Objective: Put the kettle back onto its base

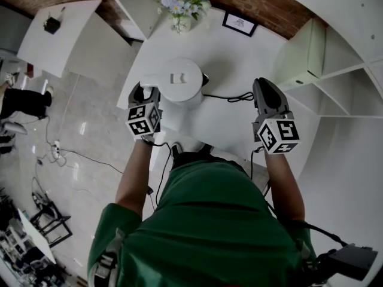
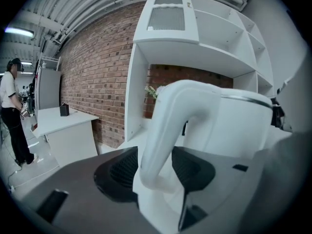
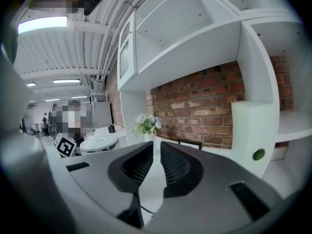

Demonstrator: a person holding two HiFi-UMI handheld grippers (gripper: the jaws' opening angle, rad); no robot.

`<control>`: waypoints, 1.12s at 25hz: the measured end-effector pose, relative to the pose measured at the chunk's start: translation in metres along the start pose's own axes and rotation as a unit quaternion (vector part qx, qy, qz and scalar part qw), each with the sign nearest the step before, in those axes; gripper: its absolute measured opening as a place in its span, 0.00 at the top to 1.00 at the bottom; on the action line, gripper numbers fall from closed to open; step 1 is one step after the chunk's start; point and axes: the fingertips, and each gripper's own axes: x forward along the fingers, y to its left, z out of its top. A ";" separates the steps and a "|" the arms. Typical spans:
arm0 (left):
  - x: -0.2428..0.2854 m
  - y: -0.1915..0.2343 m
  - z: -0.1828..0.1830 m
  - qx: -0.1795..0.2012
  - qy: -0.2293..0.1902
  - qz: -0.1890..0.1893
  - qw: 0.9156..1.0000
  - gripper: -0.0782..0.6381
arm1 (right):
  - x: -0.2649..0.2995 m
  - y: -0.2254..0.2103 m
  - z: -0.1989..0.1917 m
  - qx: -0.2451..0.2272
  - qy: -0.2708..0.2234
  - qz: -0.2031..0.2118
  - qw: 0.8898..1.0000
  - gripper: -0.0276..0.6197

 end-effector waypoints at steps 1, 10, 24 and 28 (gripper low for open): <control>-0.005 -0.002 -0.005 0.006 0.010 0.002 1.000 0.60 | 0.000 0.000 0.000 0.004 -0.001 0.001 1.000 0.86; -0.076 0.000 -0.010 0.003 0.028 0.014 1.000 0.60 | 0.016 -0.005 -0.010 0.055 -0.017 -0.010 0.998 0.89; -0.147 0.019 0.101 0.000 -0.122 0.006 0.993 0.82 | 0.007 0.037 0.028 0.022 -0.055 -0.028 0.998 0.90; -0.156 0.017 0.119 -0.032 -0.143 -0.035 0.989 0.82 | -0.015 0.059 0.047 0.002 -0.082 -0.036 0.996 0.91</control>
